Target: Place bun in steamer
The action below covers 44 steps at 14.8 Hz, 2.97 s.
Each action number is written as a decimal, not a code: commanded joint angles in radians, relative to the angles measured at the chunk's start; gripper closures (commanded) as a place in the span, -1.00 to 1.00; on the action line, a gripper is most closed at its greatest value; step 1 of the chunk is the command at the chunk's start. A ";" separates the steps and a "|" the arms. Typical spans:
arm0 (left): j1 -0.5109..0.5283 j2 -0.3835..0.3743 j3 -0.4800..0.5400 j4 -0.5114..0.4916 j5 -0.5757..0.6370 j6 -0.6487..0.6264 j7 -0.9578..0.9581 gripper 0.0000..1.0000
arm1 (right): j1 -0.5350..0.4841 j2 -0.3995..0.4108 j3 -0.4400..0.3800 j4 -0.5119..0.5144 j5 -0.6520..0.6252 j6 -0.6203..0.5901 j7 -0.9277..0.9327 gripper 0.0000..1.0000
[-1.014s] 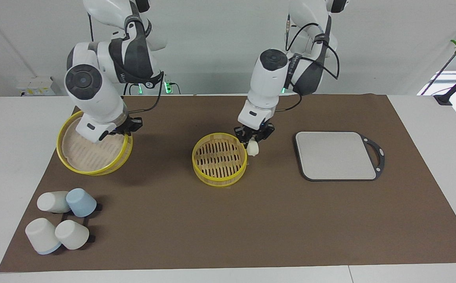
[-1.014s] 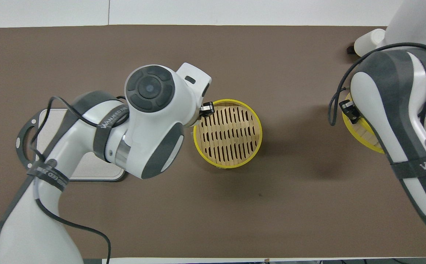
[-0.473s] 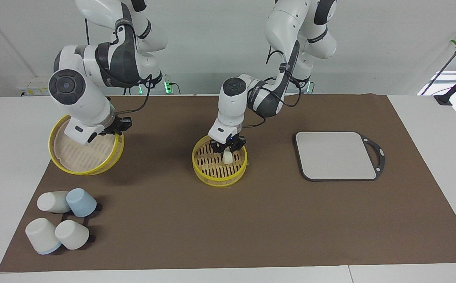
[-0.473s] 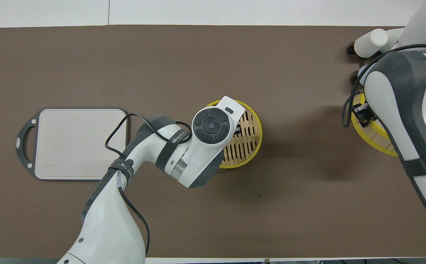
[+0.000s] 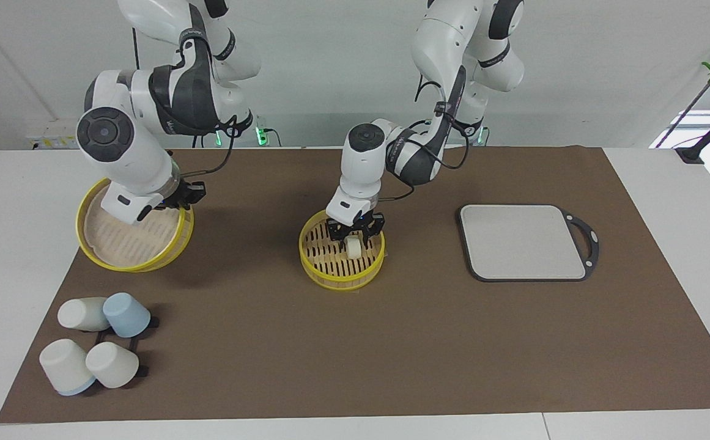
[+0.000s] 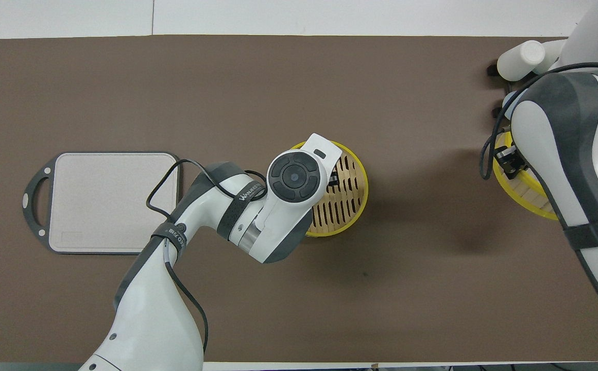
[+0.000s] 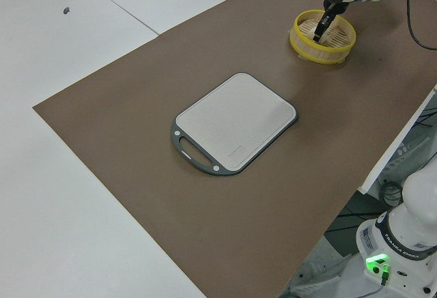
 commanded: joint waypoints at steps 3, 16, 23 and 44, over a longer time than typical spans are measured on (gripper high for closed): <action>0.055 -0.126 0.012 -0.029 0.022 -0.140 -0.004 -1.00 | 0.087 -0.031 0.018 -0.002 0.090 0.105 0.148 1.00; 0.689 -0.473 0.018 -0.003 0.022 -0.599 0.763 -1.00 | 0.608 0.147 0.018 -0.016 0.082 0.574 0.824 1.00; 0.717 -0.485 0.019 0.039 0.029 -0.674 0.794 -1.00 | 0.620 0.124 0.018 -0.141 0.077 0.719 0.815 1.00; 0.680 -0.419 0.016 0.180 0.024 -0.760 0.812 -1.00 | 0.589 0.139 0.018 -0.151 0.094 0.836 0.712 1.00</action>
